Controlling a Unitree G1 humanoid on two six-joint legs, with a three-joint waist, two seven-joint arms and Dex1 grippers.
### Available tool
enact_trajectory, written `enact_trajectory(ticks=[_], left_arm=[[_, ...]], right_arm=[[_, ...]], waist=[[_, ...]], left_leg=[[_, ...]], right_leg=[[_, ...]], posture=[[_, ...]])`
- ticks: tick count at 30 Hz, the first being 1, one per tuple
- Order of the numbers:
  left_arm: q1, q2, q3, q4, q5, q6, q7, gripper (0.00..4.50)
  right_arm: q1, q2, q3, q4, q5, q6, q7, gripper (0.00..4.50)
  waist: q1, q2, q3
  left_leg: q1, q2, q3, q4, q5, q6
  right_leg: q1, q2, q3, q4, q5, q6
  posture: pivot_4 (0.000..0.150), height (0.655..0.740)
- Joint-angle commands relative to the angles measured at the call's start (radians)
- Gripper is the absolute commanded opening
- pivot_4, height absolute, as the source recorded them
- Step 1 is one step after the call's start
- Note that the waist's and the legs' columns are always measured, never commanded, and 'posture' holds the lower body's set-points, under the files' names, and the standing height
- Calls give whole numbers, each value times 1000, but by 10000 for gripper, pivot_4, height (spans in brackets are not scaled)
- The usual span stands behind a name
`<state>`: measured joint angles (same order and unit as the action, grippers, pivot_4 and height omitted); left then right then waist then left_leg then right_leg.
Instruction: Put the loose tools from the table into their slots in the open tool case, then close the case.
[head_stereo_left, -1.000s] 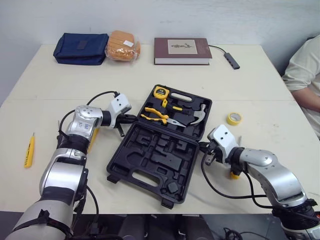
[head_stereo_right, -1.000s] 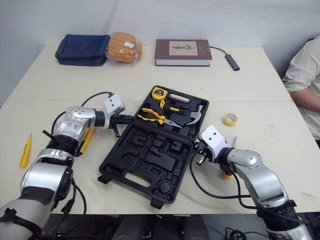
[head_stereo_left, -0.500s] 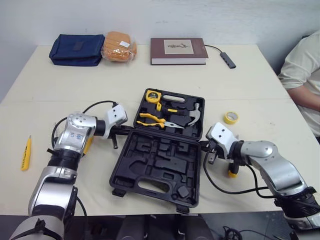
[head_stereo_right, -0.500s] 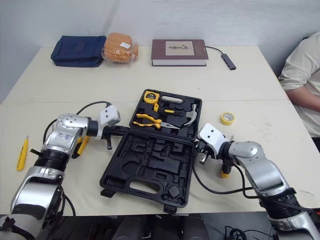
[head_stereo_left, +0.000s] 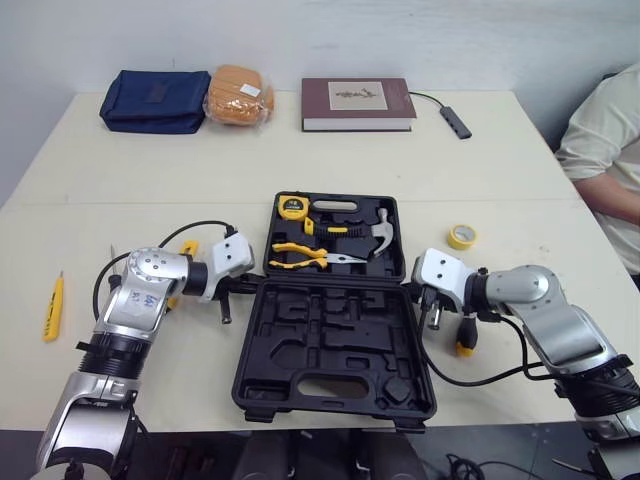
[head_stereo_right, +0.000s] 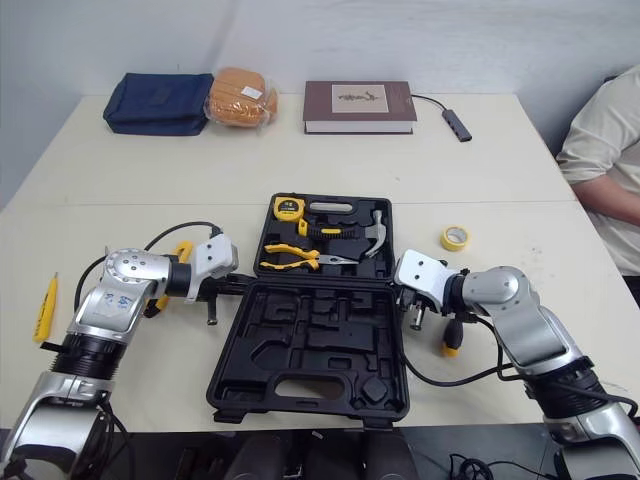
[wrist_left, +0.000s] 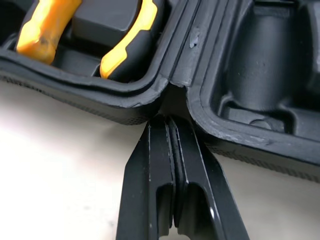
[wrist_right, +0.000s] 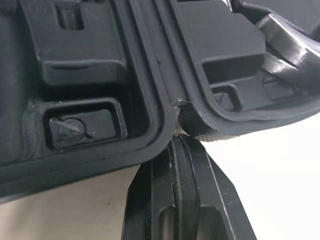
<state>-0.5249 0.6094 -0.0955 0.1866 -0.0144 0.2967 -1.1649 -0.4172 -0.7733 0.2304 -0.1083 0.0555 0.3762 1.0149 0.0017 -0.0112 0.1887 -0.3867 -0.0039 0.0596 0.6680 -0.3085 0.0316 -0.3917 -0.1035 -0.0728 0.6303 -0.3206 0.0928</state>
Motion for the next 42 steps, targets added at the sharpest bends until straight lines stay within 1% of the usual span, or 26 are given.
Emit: enact_trajectory(ticks=[1, 4, 7, 10, 14, 16, 20, 23, 25, 28, 29, 30, 31, 32, 34, 37, 40, 42], left_arm=[[49, -24, -53, -30, -6, 10, 19, 0], [61, -16, -20, -50, -35, 35, 36, 0], [88, 1, 31, -101, -89, 105, 53, 0], [159, 42, 101, -192, -145, 182, 69, 0], [298, 106, 214, -335, -222, 267, 100, 0], [364, 122, 280, -405, -274, 313, 113, 0], [552, 107, 551, -598, -476, 487, 152, 0], [751, 76, 791, -661, -564, 529, 156, 8005], [839, 56, 896, -659, -593, 523, 169, 17105], [925, 27, 1003, -597, -580, 468, 208, 30643], [945, 23, 1053, -542, -574, 446, 220, 34375], [956, 22, 1084, -504, -574, 431, 228, 37829], [986, 29, 1129, -444, -560, 395, 228, 42944], [1008, 36, 1162, -407, -549, 374, 234, 44741], [1036, 54, 1203, -353, -545, 347, 244, 44741], [1052, 82, 1263, -266, -557, 334, 272, 44741], [1096, 111, 1256, -154, -474, 211, 280, 44741], [1097, 129, 1247, -108, -453, 174, 299, 44741]], right_arm=[[3, 4, 16, -3, -4, -55, 25, 951], [14, -9, -13, -11, 11, -49, 35, 951], [29, -30, -56, -20, 30, -35, 40, 951], [51, -67, -126, -21, 60, -18, 46, 951], [86, -126, -210, -8, 110, -18, 72, 951], [100, -141, -251, -9, 151, 1, 89, 951], [160, -188, -395, -22, 286, 102, 148, 951], [231, -250, -507, 23, 323, 125, 181, 9822], [257, -272, -564, 52, 346, 134, 190, 19739], [275, -292, -637, 110, 371, 150, 193, 34941], [283, -307, -660, 141, 363, 141, 194, 39158], [288, -318, -673, 160, 356, 132, 195, 43100], [296, -340, -700, 206, 347, 119, 202, 45000], [304, -358, -721, 243, 340, 107, 210, 45000], [320, -383, -738, 293, 332, 79, 225, 45000], [341, -407, -739, 354, 306, 22, 241, 45000], [322, -413, -729, 407, 291, -15, 230, 45000], [316, -415, -723, 419, 282, -38, 229, 45000]], waist=[[0, 0, -3], [1, 0, -7], [1, 0, -7], [-1, 0, -7], [-6, 0, -7], [-7, 0, -7], [-5, 1, -7], [-4, 1, -7], [-4, 1, -7], [-3, 1, -6], [-2, 2, -6], [-1, 3, -6], [-2, 3, -6], [-4, 3, -6], [-6, 4, -6], [-7, 4, -6], [-9, 6, -7], [-11, 9, -7]], left_leg=[[0, 0, 0, 0, 0, 0], [0, 0, -1, 0, 0, 0], [0, 0, -1, 0, 0, 0], [-1, 0, -1, -1, -1, 1], [0, 0, -1, -1, -1, 1], [0, 0, -2, -1, -1, 0], [0, 1, -3, -3, -1, 0], [0, 0, -4, -3, -2, 1], [1, 0, -5, -3, -2, 1], [5, 0, -5, -3, -4, 2], [10, 0, -5, -4, -5, 1], [14, 0, -6, -4, -9, 5], [16, 0, -6, -5, -14, 2], [16, 0, -6, -5, -16, 1], [16, 0, -6, -5, -16, 5], [16, 0, -6, -5, -17, 5], [16, 1, -6, -5, -19, 1], [16, 1, -5, -5, -20, 1]], right_leg=[[0, 0, 0, 0, 0, 0], [1, -1, 0, 0, 0, 0], [0, -1, 0, -1, 0, 0], [0, -1, 0, -1, 0, 0], [0, -2, 1, -1, 0, 0], [0, -2, 2, -1, 0, 0], [0, -3, 1, -2, 0, -1], [1, -4, 1, -4, 0, -1], [2, -5, 0, -8, -1, -1], [6, -5, 0, -8, -1, -2], [10, -6, -1, -9, -2, -3], [14, -6, -1, -9, -3, -5], [16, -6, -1, -9, -4, -7], [15, -6, -1, -9, -4, -8], [15, -6, -1, -9, -6, -10], [15, -6, -1, -10, -6, -11], [15, -6, -1, -10, -6, -11], [14, -7, -1, -10, -6, -12]], posture=[[1500, 7400], [1500, 7400], [1500, 7400], [1500, 7400], [1500, 7400], [1500, 7400], [1500, 7400], [1500, 7400], [1500, 7400], [1500, 7400], [1500, 7400], [1500, 7400], [1500, 7400], [1500, 7400], [1500, 7400], [1500, 7400], [1500, 7400], [1500, 7400]])
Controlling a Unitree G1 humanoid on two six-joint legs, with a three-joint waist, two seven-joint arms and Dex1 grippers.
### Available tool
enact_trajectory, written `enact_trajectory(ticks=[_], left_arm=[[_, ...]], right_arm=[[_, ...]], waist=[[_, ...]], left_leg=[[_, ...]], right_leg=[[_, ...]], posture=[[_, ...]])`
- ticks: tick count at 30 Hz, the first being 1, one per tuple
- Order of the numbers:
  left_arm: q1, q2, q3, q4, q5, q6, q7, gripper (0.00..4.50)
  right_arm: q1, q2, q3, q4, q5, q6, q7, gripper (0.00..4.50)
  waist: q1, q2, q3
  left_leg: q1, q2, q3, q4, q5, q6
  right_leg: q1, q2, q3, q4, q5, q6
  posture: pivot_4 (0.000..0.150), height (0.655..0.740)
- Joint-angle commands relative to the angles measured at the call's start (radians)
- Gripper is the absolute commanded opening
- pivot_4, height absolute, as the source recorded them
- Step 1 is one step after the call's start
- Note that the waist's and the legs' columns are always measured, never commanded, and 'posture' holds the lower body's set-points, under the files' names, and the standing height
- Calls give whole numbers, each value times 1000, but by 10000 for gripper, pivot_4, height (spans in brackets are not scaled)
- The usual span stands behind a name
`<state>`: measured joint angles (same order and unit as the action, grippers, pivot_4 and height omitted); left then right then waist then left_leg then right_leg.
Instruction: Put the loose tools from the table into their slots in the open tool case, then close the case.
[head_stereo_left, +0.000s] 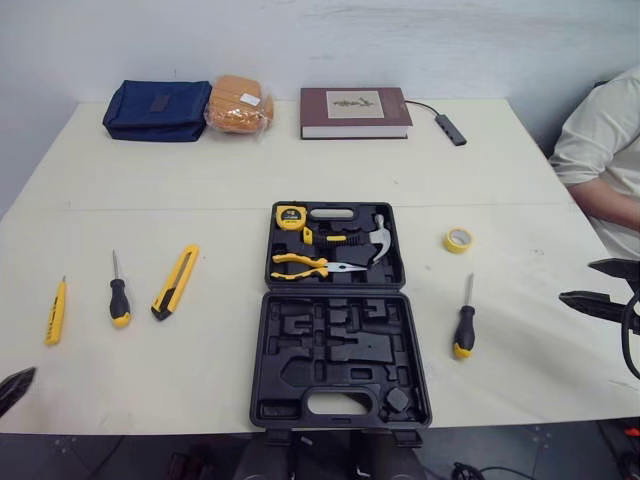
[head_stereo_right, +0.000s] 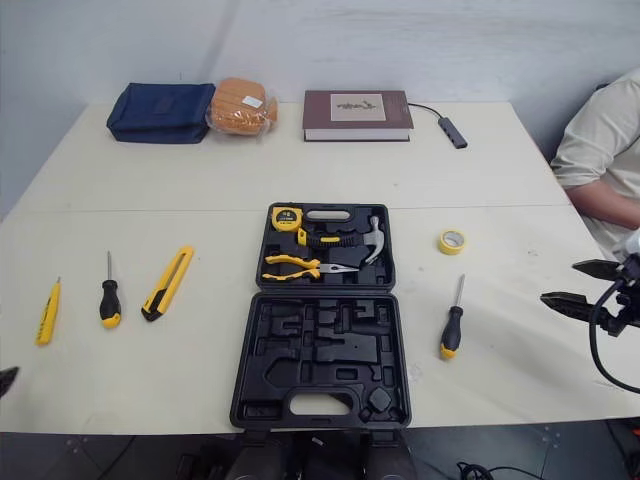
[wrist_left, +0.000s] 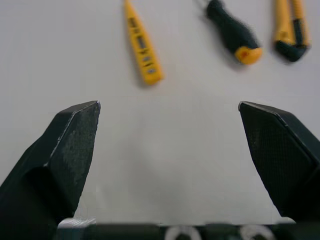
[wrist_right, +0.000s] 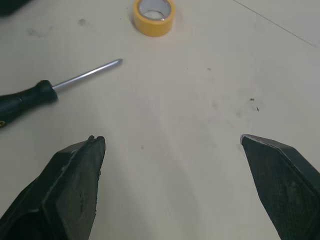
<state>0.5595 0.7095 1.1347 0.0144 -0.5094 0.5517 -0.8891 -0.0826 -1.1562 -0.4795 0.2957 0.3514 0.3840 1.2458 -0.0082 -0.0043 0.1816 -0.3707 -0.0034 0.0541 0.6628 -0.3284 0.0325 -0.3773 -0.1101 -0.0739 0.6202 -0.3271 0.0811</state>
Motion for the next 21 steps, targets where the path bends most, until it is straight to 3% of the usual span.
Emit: enact_trajectory(ticks=[1, 8, 14, 21], left_arm=[[10, 31, 10, 65, 40, -85, 27, 44741], [-14, 1, -69, -87, 5, -14, 90, 44741], [-86, -49, -110, -349, -88, 229, 286, 44741], [-339, -124, -179, -608, -184, 645, 659, 44741]], right_arm=[[-21, -32, -10, 15, -14, -49, -2, 45000], [-60, 25, 22, -69, 16, -19, -38, 45000], [-113, 88, 79, -276, 106, 86, -56, 45000], [-287, 211, 236, -627, 365, 327, -115, 45000]], waist=[[-3, 3, 1], [-12, 4, 1], [-20, 5, 2], [-17, 6, 2]], left_leg=[[0, 0, 0, 0, 0, 0], [0, 0, 0, -2, 0, 0], [0, 0, 0, -2, 0, -1], [0, 0, -1, -2, 6, -5]], right_leg=[[-1, 0, 0, 0, 0, 0], [-1, 0, 0, 0, 0, 1], [-1, 0, 0, 0, 1, 2], [-1, 0, -1, 2, 2, 3]], posture=[[1500, 7400], [1500, 7400], [1500, 7400], [1500, 7400]])
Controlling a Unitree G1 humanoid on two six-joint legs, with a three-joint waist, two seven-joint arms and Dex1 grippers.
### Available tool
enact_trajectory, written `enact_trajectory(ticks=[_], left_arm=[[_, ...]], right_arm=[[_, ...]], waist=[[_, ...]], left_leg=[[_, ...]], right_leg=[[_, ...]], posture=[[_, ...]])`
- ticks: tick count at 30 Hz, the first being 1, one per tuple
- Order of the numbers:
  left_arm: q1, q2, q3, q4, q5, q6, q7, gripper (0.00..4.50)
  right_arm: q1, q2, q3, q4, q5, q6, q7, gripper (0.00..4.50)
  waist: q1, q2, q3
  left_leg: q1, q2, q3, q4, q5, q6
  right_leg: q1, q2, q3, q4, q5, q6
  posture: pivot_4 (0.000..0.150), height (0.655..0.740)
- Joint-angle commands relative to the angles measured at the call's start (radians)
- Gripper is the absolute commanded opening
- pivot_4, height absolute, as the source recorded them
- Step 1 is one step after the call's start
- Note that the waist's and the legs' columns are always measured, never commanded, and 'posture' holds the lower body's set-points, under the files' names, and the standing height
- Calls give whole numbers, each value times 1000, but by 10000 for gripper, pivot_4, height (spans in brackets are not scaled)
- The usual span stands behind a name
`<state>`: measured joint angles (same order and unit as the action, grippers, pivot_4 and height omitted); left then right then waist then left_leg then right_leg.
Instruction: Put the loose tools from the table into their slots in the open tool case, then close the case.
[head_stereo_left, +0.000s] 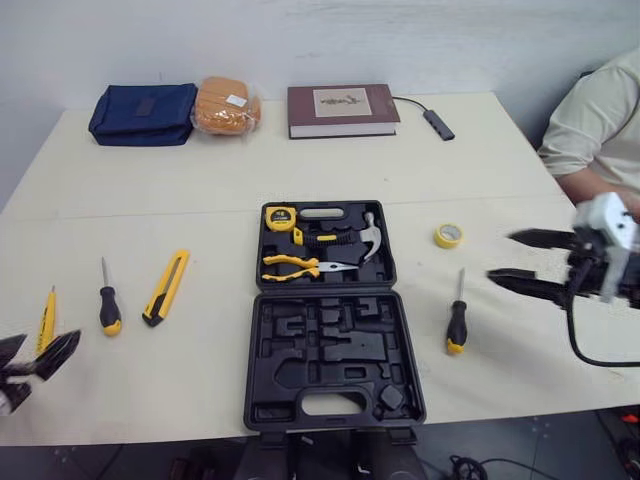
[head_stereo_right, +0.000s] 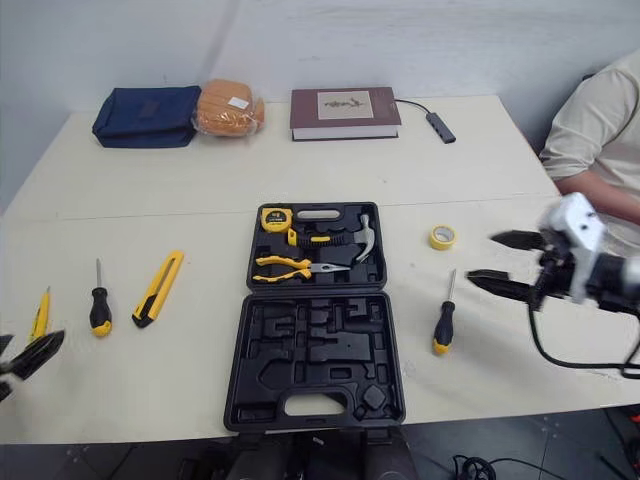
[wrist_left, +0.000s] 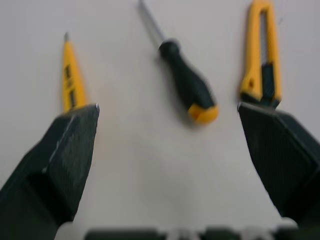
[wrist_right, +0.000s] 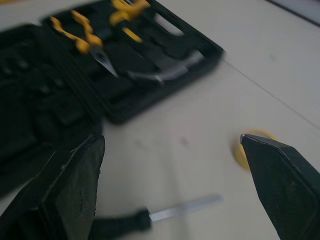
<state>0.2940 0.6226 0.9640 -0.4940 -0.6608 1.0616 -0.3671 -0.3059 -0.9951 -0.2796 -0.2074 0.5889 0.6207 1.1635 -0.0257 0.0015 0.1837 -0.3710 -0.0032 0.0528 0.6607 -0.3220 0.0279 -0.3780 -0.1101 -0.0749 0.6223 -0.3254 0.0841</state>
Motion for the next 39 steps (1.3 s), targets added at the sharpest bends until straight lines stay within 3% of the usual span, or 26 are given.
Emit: enact_trajectory(ticks=[1, 8, 15, 31, 36, 39], left_arm=[[-106, -52, -13, -122, -44, 174, 165, 44741], [-323, -87, -65, -122, 48, 377, 351, 44741], [-443, -126, -127, -51, 138, 425, 407, 44741], [-464, -179, -267, 92, 269, 330, 379, 44741], [-489, -182, -283, 127, 287, 311, 370, 29566], [-494, -194, -290, 135, 296, 303, 369, 15436]], right_arm=[[-86, 73, 52, -152, 160, 116, -47, 45000], [-287, 250, 225, -248, 303, 183, -53, 45000], [-377, 331, 310, -154, 250, 143, -47, 45000], [-437, 381, 350, -119, 212, 112, -7, 45000], [-432, 378, 352, -120, 195, 96, -1, 45000], [-424, 375, 347, -122, 187, 91, -1, 45000]], waist=[[1, 0, 0], [3, -4, 0], [15, -9, -2], [25, -9, -2], [26, -9, -2], [28, -9, -2]], left_leg=[[0, 0, 0, 0, 1, -1], [-1, -1, -1, 0, 3, 0], [-1, -1, -1, 1, 3, 0], [-1, -1, -1, 0, 2, -4], [-1, -1, -1, 0, 2, -6], [-1, -1, -2, 0, 2, -6]], right_leg=[[0, 0, 0, 0, 0, 0], [0, 1, -1, 0, 1, 1], [0, 1, -2, 0, 1, 1], [0, 1, -2, 0, 1, 2], [0, 1, -3, 0, 1, 2], [0, 1, -3, 0, 1, 2]], posture=[[1500, 7400], [1500, 7400], [1500, 7400], [1500, 7400], [1500, 7400], [1500, 7400]])
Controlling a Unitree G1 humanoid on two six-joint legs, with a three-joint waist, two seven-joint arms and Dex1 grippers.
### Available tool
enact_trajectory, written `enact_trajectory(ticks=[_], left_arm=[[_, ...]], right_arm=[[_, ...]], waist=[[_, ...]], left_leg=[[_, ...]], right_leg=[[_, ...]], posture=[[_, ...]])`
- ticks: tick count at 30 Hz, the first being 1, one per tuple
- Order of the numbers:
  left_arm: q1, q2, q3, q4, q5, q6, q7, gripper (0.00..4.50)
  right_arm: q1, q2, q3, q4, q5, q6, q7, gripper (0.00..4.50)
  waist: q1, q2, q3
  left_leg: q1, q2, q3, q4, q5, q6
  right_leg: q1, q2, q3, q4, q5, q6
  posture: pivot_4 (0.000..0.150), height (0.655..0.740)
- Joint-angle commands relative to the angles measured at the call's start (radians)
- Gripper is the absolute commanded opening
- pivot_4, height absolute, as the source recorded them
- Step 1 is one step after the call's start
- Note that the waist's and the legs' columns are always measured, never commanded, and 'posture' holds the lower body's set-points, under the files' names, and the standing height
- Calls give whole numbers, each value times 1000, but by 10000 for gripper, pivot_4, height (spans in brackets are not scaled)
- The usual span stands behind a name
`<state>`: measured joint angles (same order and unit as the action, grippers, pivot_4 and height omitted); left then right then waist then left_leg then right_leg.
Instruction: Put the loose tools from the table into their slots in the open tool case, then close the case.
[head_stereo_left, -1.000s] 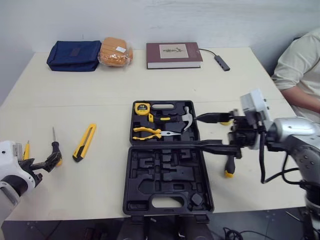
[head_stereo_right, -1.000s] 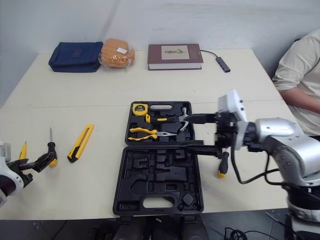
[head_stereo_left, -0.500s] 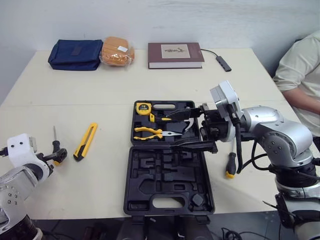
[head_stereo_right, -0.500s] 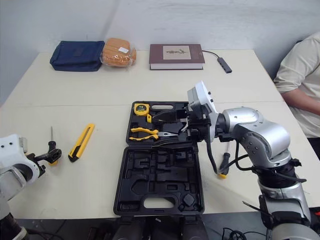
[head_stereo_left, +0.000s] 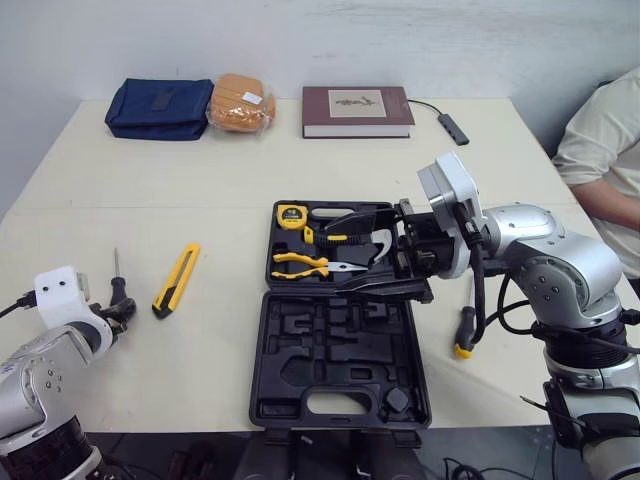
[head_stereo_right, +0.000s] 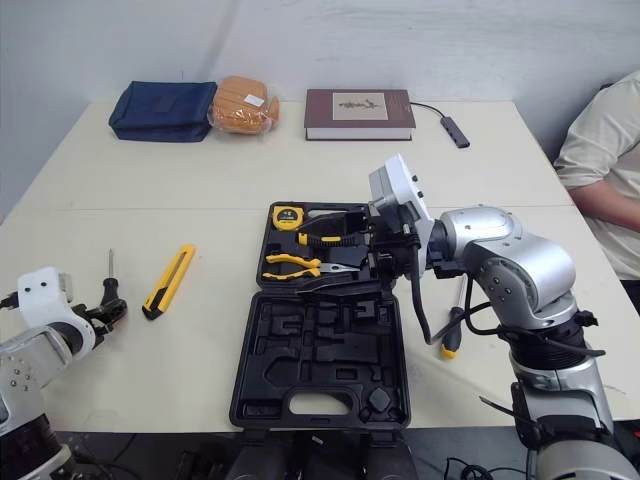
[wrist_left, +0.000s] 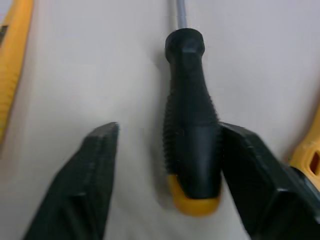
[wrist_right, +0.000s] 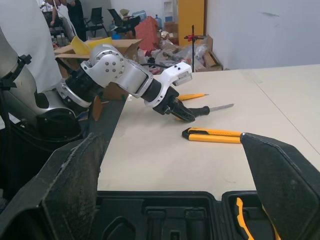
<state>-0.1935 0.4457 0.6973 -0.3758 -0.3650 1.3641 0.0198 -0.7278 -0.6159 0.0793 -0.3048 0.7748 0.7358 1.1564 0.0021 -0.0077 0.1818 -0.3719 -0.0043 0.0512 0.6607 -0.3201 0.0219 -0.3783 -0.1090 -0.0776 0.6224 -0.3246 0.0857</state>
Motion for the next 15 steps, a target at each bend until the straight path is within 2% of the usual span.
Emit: enact_trajectory(ticks=[1, 2, 8, 15], left_arm=[[-8, -20, -24, 19, 3, -2, -18, 10783], [-9, -21, -27, 19, 7, -9, -18, 8537], [25, 42, -63, -5, 25, -104, -75, 8545], [42, 257, -150, -91, -8, -262, -296, 8545]], right_arm=[[0, -5, -13, -25, -2, -26, 6, 45000], [2, -6, -14, -25, -3, -27, 6, 45000], [14, -16, -23, -33, -13, -39, -2, 45000], [51, -65, -84, -67, 13, -11, -35, 45000]], waist=[[2, 0, 0], [3, 0, 0], [0, 0, 0], [-5, -3, 2]], left_leg=[[0, 0, 0, 0, 0, 0], [0, 0, 0, 0, 0, 0], [0, 0, 0, 0, 0, 0], [-2, 0, -1, -4, 0, -1]], right_leg=[[0, 0, 0, 0, 0, 0], [0, 0, 0, 0, 0, 0], [0, 0, 0, -1, 0, 0], [-2, -1, 0, -3, 0, 0]], posture=[[1500, 7400], [1500, 7400], [1500, 7400], [1500, 7400]])
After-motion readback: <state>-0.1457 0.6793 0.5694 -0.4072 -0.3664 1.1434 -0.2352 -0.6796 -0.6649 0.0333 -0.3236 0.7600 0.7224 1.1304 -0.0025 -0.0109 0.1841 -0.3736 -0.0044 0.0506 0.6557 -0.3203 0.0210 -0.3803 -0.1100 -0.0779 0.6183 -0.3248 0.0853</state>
